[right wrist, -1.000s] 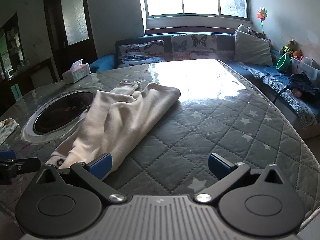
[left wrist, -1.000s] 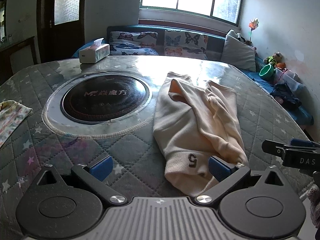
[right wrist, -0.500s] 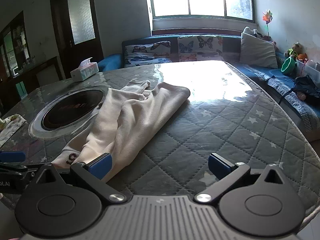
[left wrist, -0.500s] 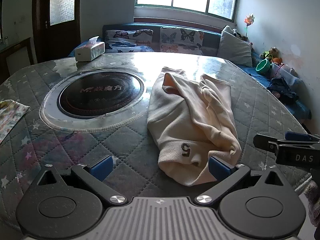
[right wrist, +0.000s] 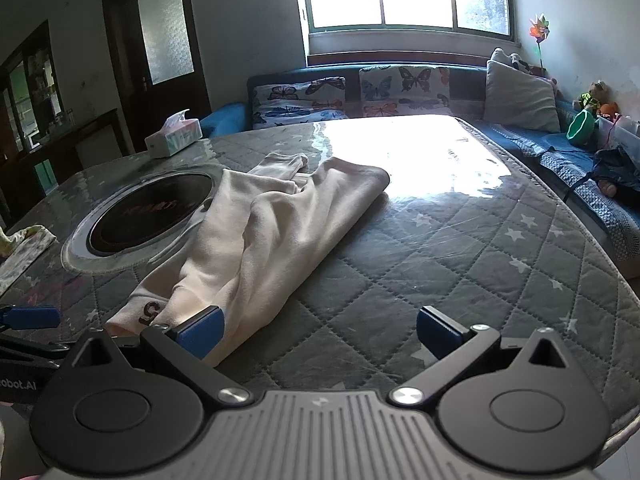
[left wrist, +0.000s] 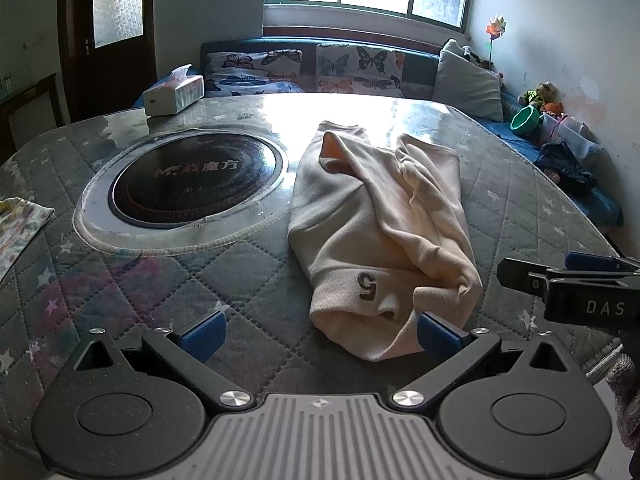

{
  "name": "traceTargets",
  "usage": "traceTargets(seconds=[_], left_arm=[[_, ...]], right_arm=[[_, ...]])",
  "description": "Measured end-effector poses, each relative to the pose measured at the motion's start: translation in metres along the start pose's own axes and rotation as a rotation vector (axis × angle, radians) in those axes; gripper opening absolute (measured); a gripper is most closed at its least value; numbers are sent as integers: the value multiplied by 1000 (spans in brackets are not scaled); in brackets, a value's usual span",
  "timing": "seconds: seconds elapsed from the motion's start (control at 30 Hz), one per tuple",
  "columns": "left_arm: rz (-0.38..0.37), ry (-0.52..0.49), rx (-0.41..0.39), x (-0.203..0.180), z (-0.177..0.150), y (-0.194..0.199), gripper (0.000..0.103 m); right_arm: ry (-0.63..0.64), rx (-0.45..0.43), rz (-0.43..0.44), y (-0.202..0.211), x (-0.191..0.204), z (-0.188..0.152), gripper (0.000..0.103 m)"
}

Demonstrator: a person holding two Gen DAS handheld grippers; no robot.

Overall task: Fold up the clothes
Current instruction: 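Approach the cream sweatshirt with both grippers open, hovering over it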

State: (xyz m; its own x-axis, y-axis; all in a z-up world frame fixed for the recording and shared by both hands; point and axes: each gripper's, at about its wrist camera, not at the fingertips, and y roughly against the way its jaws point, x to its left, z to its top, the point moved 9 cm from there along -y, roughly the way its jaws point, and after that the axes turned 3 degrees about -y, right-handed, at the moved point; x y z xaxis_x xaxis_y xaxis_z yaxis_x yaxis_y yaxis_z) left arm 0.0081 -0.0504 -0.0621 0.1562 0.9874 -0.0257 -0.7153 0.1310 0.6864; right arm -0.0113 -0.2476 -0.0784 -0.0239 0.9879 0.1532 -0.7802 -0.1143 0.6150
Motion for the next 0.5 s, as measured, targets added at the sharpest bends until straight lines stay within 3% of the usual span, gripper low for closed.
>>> traceTargets(seconds=[0.5], left_arm=[[-6,-18,18,-3,-2,-4,103]], right_arm=[[1,14,3,-3,2,-2,103]])
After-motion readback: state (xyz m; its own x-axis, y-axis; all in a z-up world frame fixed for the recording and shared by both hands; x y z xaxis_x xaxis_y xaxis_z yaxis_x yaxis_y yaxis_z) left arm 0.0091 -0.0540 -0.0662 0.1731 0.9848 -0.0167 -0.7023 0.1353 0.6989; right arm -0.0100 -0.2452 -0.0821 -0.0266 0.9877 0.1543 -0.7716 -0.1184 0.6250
